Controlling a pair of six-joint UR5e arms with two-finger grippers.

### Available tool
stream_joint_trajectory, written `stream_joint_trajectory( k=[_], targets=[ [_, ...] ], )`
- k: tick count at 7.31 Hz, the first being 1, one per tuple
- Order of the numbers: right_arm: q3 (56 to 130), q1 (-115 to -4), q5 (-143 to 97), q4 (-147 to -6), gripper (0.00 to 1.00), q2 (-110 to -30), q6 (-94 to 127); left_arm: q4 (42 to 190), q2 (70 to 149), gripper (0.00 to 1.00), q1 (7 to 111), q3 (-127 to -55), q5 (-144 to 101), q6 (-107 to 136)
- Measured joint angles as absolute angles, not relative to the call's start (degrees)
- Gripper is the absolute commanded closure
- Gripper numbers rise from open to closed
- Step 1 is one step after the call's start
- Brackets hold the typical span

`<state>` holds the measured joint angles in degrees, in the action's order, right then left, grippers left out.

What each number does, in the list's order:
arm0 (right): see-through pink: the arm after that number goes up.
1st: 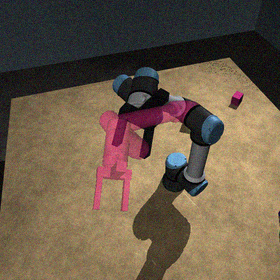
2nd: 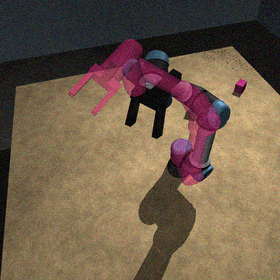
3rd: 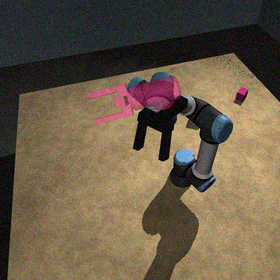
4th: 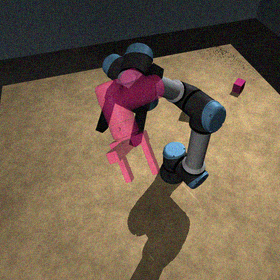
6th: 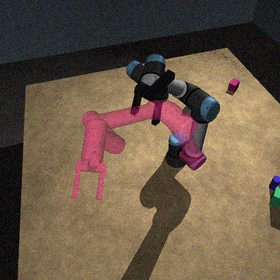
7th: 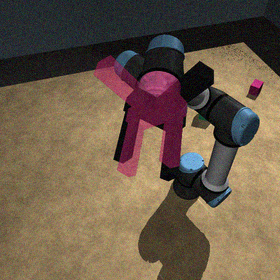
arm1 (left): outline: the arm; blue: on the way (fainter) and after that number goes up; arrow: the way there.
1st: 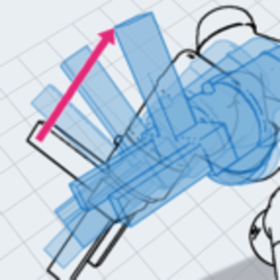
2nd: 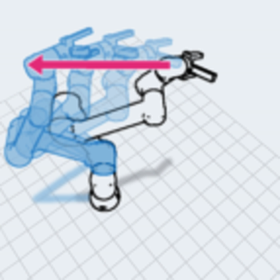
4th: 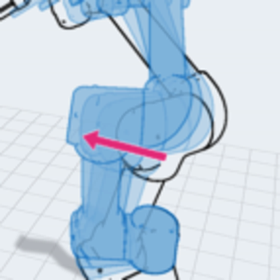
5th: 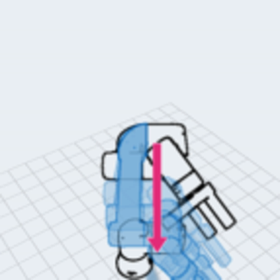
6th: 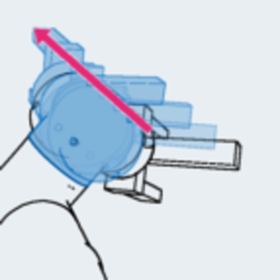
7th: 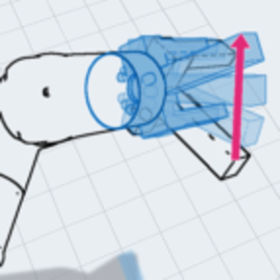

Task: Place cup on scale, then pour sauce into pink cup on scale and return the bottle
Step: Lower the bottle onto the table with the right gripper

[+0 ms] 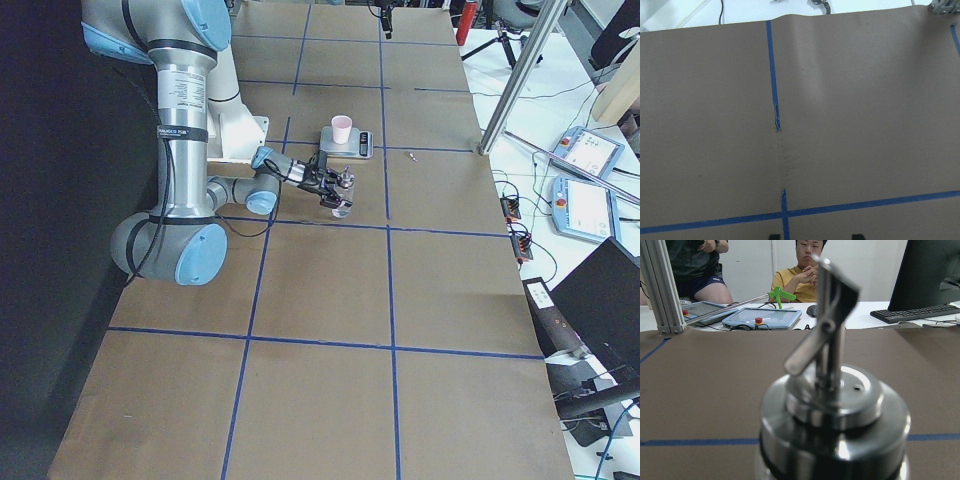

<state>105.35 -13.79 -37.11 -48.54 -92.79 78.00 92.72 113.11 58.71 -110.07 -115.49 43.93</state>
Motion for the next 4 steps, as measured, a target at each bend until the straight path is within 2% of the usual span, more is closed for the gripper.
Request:
stream_joint_trajectory(
  k=[1, 2, 3, 4],
  targets=[
    [104.89, -13.80, -37.15, -48.52, 1.00, -92.96, 78.03, 92.72, 113.11, 0.42, 58.71, -110.13, -115.49, 43.94],
    [104.56, -13.80, -37.17, -48.52, 0.70, -93.03, 78.04, 92.72, 113.12, 0.42, 58.71, -110.17, -115.49, 43.94],
    [104.40, -13.80, -37.17, -48.52, 0.01, -93.05, 78.12, 92.72, 113.12, 0.42, 58.71, -110.20, -115.49, 43.94],
    [104.31, -13.79, -37.16, -48.52, 0.00, -93.07, 78.55, 92.72, 113.11, 0.42, 58.71, -110.21, -115.49, 43.95]
  ],
)
